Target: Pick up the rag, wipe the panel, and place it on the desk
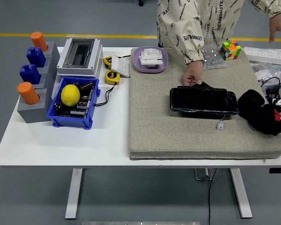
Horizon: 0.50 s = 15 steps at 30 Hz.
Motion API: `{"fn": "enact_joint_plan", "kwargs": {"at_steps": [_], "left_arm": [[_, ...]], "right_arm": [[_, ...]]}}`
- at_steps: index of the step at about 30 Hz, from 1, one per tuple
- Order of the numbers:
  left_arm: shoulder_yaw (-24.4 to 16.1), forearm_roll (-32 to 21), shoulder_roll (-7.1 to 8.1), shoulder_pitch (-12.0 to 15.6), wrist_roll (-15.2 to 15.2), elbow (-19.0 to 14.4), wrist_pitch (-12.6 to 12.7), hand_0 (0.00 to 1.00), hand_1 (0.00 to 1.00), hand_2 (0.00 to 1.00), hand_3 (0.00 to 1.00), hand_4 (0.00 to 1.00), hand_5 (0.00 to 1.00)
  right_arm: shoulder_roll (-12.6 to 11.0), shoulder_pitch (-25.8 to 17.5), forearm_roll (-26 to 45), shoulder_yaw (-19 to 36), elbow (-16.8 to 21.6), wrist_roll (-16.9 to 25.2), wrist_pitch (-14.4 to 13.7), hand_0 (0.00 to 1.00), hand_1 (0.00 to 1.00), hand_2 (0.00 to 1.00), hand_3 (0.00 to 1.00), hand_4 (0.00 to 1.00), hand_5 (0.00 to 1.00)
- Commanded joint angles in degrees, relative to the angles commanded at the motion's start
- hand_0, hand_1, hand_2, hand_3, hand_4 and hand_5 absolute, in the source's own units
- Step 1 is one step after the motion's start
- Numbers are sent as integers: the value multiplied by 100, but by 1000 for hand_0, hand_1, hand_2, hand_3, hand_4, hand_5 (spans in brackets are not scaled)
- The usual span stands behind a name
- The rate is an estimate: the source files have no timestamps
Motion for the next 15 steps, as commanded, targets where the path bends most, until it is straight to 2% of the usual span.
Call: {"fn": "enact_joint_plan", "kwargs": {"at_steps": [9,15], "left_arm": [[-29,5,-10,9,3,13,2,607,641,655,560,629,442],[-34,9,-21,3,2,7,0,607,641,656,560,629,442]], "right_arm": [[109,-86,94,66,-197,193,-502,691,642,715,729,998,545],[115,-107,116,45,-303,269,-623,693,655,723,729,998,544]]}}
